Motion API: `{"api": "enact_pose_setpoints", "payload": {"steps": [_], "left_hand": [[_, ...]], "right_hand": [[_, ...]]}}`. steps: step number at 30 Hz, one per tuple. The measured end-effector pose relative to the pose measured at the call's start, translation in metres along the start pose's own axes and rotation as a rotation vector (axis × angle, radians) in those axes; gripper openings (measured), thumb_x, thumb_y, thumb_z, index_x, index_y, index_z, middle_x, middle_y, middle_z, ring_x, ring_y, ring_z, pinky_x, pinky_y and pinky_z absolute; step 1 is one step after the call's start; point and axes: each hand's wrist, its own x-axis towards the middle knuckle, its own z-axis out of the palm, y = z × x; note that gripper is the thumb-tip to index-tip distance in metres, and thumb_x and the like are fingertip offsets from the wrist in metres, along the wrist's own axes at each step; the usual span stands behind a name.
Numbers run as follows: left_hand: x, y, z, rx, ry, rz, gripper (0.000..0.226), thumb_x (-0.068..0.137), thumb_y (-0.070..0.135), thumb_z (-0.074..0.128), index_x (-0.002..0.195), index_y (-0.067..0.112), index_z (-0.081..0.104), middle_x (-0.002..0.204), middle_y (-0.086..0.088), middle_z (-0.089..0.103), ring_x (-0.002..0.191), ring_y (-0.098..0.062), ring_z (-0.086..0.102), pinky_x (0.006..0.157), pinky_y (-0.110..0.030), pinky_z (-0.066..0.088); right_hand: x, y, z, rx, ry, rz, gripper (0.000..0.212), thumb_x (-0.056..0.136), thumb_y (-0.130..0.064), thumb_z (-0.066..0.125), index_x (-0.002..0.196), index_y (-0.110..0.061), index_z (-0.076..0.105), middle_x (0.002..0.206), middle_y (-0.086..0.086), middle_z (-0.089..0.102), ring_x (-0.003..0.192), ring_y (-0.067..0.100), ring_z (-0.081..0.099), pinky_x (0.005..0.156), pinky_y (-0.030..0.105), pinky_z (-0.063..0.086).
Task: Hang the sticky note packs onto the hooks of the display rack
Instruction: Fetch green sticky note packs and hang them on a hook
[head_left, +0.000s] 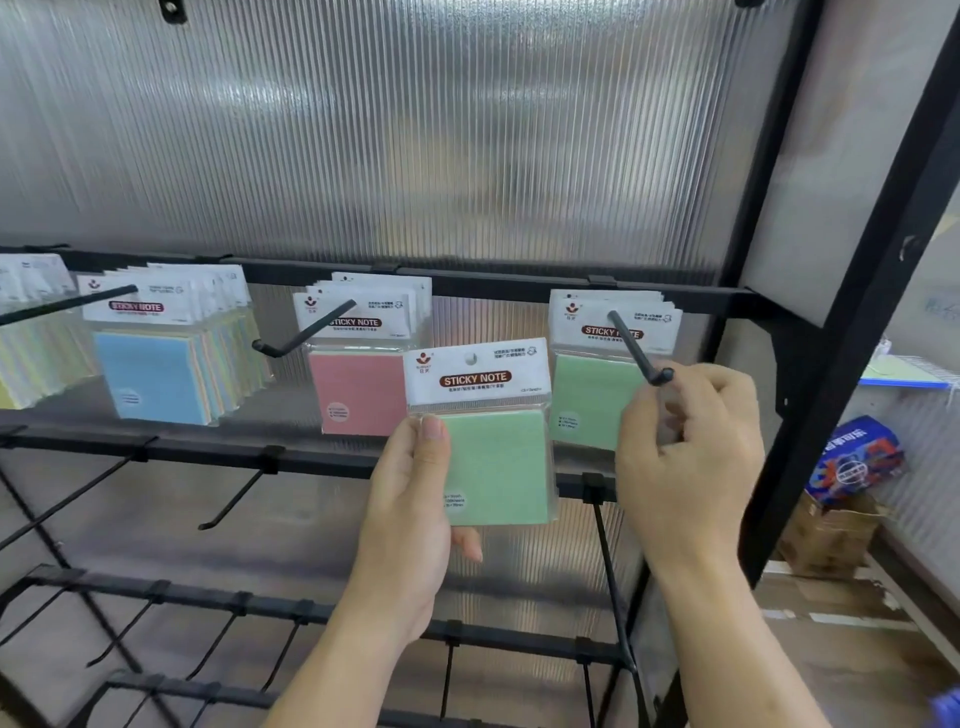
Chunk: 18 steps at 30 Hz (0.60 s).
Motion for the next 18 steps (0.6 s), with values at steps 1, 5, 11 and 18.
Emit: {"api": "enact_pose_setpoints", "payload": {"steps": [1,5,11,18], "left_hand": [[0.000,0.000,0.002,-0.003,-0.013,-0.002,0.041,0.086,0.051,0.041,0.113,0.029,0.062,0.100,0.001,0.073,0.074,-0.013,0.065,0.037,-0.025,0.037],[-0.004,-0.003,0.011,-0.013,-0.042,0.002,0.039,0.087,0.050,0.044,0.108,0.023,0.062,0.090,0.002,0.071,0.067,-0.010,0.062,0.036,-0.024,0.036],[-0.008,-0.005,0.011,-0.055,-0.120,-0.004,0.037,0.087,0.050,0.047,0.106,0.020,0.060,0.095,-0.003,0.071,0.070,-0.014,0.064,0.035,-0.026,0.037],[-0.011,-0.001,0.010,-0.079,-0.115,-0.041,0.044,0.093,0.053,0.049,0.117,0.020,0.064,0.110,-0.008,0.071,0.080,-0.022,0.068,0.035,-0.025,0.042]], "right_hand": [[-0.005,-0.004,-0.002,0.052,-0.015,-0.048,0.012,0.092,-0.016,0.058,0.097,-0.009,0.065,0.093,-0.002,0.055,0.086,0.013,0.059,0.066,0.007,0.046],[-0.020,-0.023,-0.005,0.319,-0.192,0.018,0.019,0.084,-0.040,0.060,0.094,-0.024,0.064,0.079,-0.007,0.066,0.070,0.009,0.063,0.058,0.019,0.051],[-0.022,-0.029,-0.011,0.278,-0.114,-0.029,0.009,0.083,-0.024,0.069,0.084,-0.022,0.060,0.074,-0.016,0.061,0.066,0.004,0.060,0.057,0.008,0.044],[-0.027,-0.031,-0.017,0.293,0.091,-0.110,0.010,0.092,-0.013,0.059,0.085,-0.018,0.053,0.074,-0.017,0.056,0.061,-0.003,0.055,0.055,0.006,0.039]]}}
